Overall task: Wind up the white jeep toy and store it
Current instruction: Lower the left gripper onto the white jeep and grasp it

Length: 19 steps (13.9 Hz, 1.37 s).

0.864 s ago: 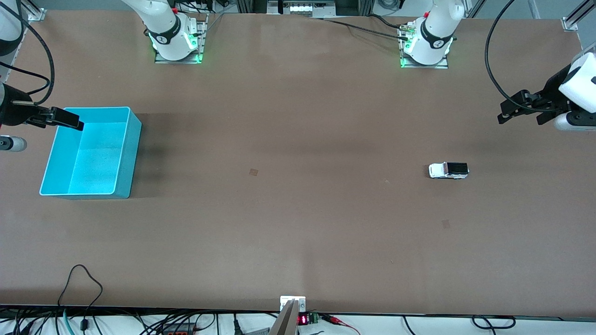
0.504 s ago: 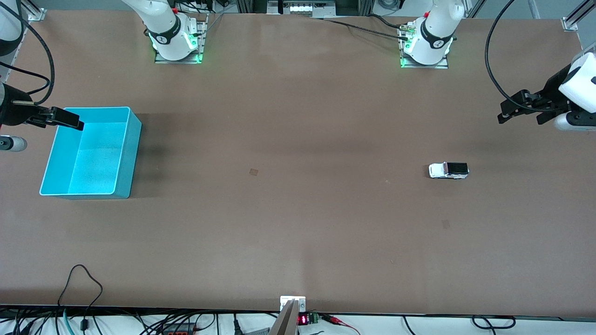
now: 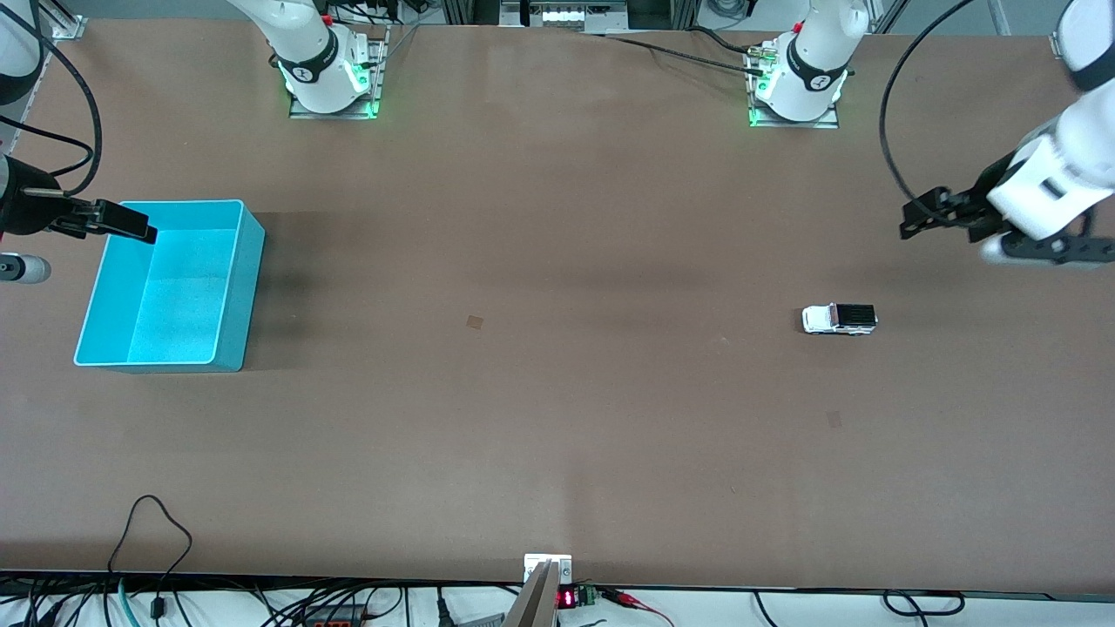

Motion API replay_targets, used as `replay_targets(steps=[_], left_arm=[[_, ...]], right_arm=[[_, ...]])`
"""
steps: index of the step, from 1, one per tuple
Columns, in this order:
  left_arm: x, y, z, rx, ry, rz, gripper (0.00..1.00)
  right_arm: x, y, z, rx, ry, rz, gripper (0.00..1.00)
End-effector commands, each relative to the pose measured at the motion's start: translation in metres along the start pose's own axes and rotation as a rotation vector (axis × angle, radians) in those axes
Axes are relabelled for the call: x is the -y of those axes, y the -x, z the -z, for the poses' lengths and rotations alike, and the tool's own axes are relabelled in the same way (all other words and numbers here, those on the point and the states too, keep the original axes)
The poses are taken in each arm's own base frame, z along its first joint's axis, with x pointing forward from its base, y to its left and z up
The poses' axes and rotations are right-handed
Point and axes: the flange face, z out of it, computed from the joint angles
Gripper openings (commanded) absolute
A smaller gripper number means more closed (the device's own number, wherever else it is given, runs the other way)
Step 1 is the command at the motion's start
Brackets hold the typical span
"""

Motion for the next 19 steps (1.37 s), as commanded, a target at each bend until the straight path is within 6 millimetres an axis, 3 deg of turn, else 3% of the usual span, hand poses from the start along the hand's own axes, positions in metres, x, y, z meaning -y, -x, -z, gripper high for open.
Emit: replay_targets(steps=[1,7,11,16,19], left_arm=[[0.017,-0.029,-0.068,0.082,0.003,-0.154,1.0],[0.027,-0.048,-0.155,0.09,0.02,-0.486,1.0],[0.031,-0.054,-0.188,0.137,-0.026,-0.716,1.0],[0.041,-0.037,-0.244,0.067,-0.045,-0.959,1.0],[0.04,-0.028,-0.26,0.073,-0.036,-1.107,1.0]], right_arm=[[0.0,0.006,0.001,0.005,-0.013,0.002,1.0],[0.002,0.006,0.0,0.007,-0.014,0.005,1.0],[0.001,0.006,0.0,0.007,-0.016,0.002,1.0],[-0.001,0.005,0.0,0.004,-0.016,-0.001,1.0],[-0.001,0.005,0.0,0.002,-0.015,-0.001,1.0]])
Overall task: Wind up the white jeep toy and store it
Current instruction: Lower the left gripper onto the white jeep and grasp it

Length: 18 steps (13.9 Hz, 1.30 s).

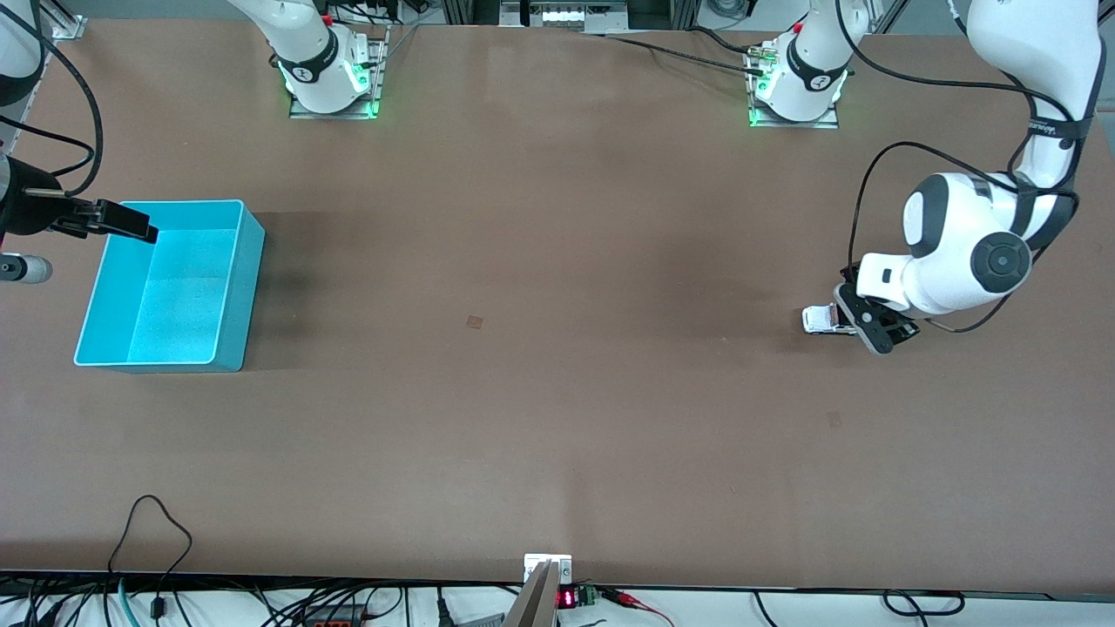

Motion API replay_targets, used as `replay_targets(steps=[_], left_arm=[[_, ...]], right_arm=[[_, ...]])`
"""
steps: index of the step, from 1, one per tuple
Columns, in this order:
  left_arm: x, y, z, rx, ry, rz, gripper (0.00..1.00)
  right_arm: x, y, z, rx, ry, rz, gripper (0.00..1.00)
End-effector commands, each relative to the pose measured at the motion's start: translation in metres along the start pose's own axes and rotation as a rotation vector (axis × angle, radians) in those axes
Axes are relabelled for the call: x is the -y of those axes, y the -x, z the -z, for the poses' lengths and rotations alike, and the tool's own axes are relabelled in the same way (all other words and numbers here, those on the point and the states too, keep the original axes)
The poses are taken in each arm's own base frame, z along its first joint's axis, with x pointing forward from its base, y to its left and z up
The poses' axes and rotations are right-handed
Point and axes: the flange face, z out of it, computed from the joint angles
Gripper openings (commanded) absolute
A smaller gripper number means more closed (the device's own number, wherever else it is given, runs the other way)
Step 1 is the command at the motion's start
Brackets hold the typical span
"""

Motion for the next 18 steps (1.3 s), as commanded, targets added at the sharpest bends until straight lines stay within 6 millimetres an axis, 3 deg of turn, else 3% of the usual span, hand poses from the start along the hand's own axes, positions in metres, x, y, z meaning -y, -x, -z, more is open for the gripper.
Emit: replay_targets(steps=[1,6,18], left_arm=[[-0.005,0.005,-0.001,0.004,-0.017,-0.15,1.0],[0.01,0.013,-0.018,0.007,-0.095,-0.326,1.0],[0.003,0.014,-0.049,0.02,-0.099,-0.399,1.0]], right_arm=[[-0.001,0.005,0.002,-0.002,-0.014,-0.001,1.0],[-0.001,0.005,0.002,-0.003,-0.016,-0.001,1.0],[-0.001,0.005,0.001,0.0,-0.014,-0.001,1.0]])
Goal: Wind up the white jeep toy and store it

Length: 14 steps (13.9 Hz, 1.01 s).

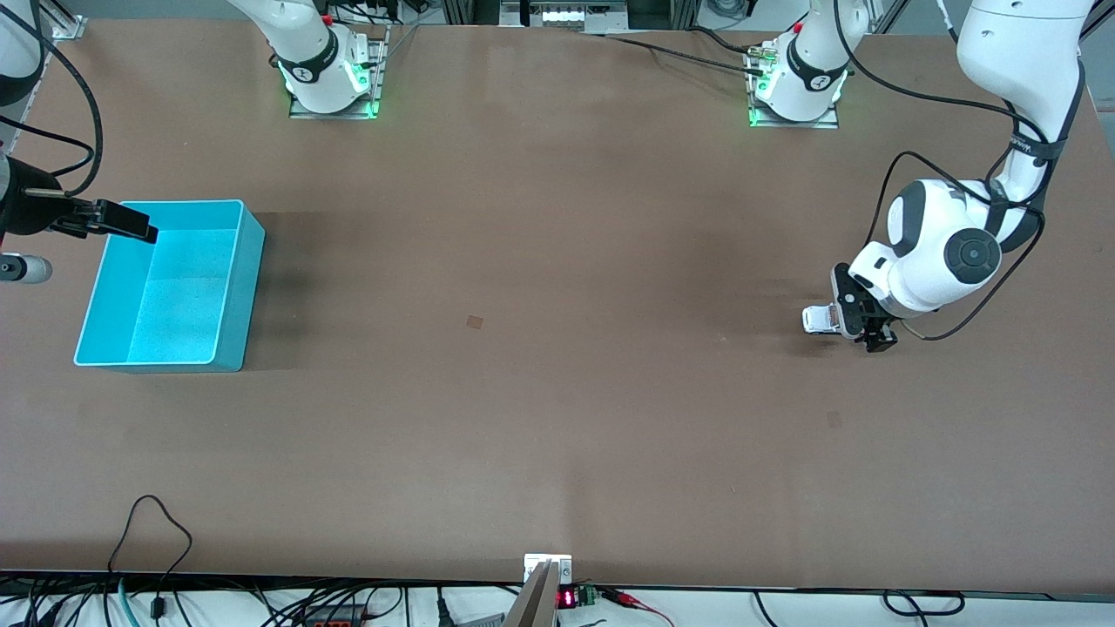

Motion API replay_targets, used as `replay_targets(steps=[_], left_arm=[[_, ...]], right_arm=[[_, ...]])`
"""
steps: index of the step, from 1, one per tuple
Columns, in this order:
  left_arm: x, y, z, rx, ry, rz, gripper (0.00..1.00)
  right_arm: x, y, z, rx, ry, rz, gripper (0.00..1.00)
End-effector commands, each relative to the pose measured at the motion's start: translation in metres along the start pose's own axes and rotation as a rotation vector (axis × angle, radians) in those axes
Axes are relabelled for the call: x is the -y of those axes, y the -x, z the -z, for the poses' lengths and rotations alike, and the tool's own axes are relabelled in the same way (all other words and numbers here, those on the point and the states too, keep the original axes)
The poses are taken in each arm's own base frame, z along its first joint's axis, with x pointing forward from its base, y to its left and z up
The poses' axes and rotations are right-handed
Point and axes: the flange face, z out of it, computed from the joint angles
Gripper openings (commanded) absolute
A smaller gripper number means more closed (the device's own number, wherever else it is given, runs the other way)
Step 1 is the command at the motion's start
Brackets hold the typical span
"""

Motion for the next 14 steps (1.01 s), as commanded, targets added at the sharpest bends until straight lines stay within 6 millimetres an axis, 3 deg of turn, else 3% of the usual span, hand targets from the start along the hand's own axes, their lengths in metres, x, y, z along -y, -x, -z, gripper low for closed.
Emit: replay_targets(steps=[1,3,8,9,10,14], left_arm=[[-0.0036,0.0007,-0.0036,0.008,-0.006,-0.035,1.0],[-0.0052,0.0006,-0.0053,0.008,-0.003,-0.035,0.98],[-0.003,0.0016,-0.0071,0.004,-0.018,-0.057,0.81],[-0.0025,0.0016,-0.0067,0.004,-0.023,-0.098,0.73],[-0.0013,0.0014,-0.0049,0.003,-0.035,-0.117,0.59],[-0.0005,0.0014,-0.0041,0.002,-0.038,-0.117,0.44]], right_arm=[[-0.0004,0.0046,0.001,0.0,-0.016,-0.001,1.0],[-0.0004,0.0048,0.0009,0.001,-0.016,-0.001,1.0],[-0.0005,0.0053,0.0017,0.0,-0.016,-0.001,1.0],[-0.0004,0.0048,0.0009,0.001,-0.016,-0.001,1.0],[-0.0004,0.0049,0.0007,0.003,-0.016,-0.001,1.0],[0.0005,0.0051,0.0006,0.004,-0.015,-0.002,1.0]])
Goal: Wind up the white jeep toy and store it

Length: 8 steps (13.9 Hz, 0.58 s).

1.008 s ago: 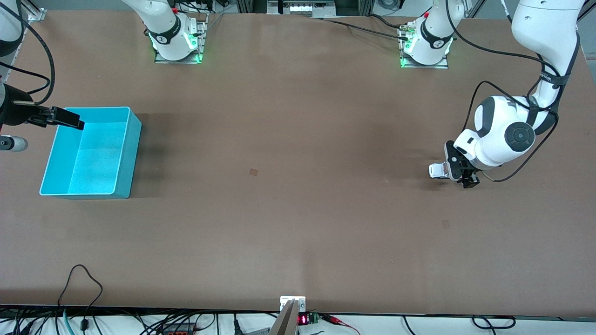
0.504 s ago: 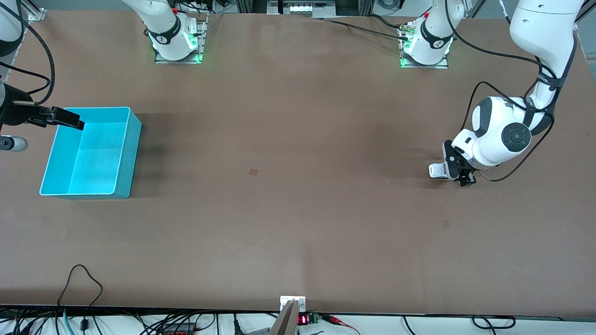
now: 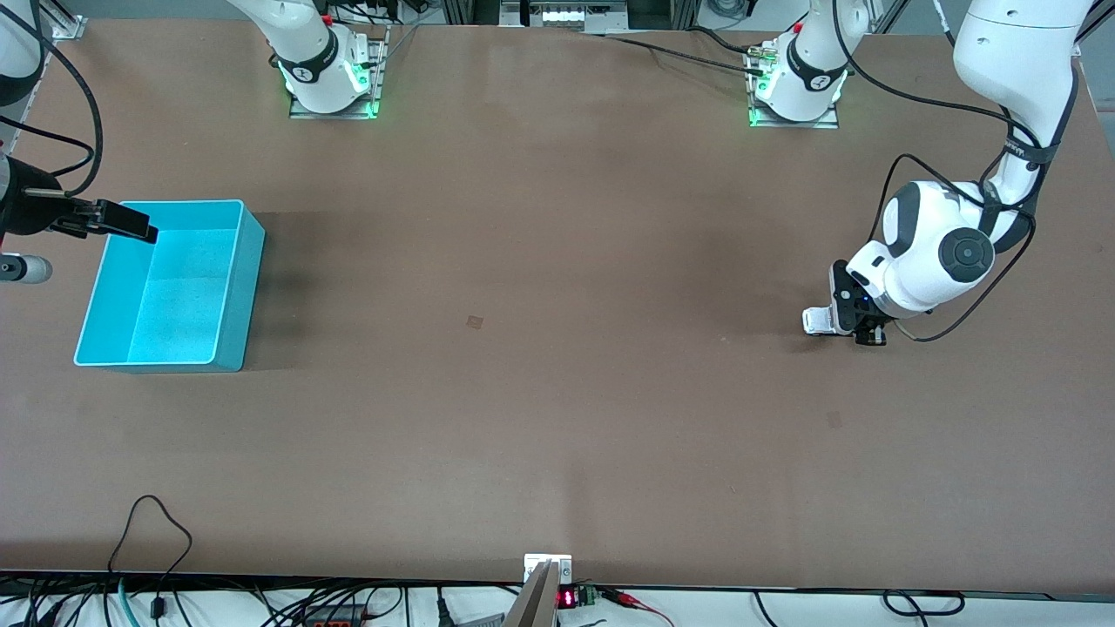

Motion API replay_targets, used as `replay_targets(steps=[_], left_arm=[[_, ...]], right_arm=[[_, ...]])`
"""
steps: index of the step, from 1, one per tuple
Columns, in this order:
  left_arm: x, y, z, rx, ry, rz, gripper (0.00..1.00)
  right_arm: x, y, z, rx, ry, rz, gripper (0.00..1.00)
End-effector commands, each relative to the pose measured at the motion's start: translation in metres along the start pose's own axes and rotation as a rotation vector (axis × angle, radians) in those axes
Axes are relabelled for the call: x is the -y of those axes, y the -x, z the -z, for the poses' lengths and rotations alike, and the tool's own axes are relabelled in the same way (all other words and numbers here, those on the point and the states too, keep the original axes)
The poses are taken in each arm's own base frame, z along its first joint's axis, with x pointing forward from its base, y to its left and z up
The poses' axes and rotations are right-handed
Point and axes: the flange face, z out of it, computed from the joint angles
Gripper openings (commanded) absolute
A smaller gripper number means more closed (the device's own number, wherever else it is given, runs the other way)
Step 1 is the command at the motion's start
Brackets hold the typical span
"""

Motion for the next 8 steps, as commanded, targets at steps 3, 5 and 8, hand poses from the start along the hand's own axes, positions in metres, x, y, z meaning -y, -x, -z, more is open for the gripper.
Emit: replay_targets(steps=[3,5,8], left_arm=[[0.0007,0.0079,0.002,0.006,-0.019,-0.021,0.33],[0.0029,0.0092,0.0057,0.007,-0.025,-0.017,0.27],[0.005,0.0088,0.0101,0.006,-0.034,0.025,0.26]], right_arm=[[0.0005,0.0051,0.0006,0.004,-0.015,-0.002,1.0],[0.0002,0.0054,0.0015,0.001,-0.014,-0.002,1.0],[0.0005,0.0051,0.0006,0.004,-0.015,-0.002,1.0]])
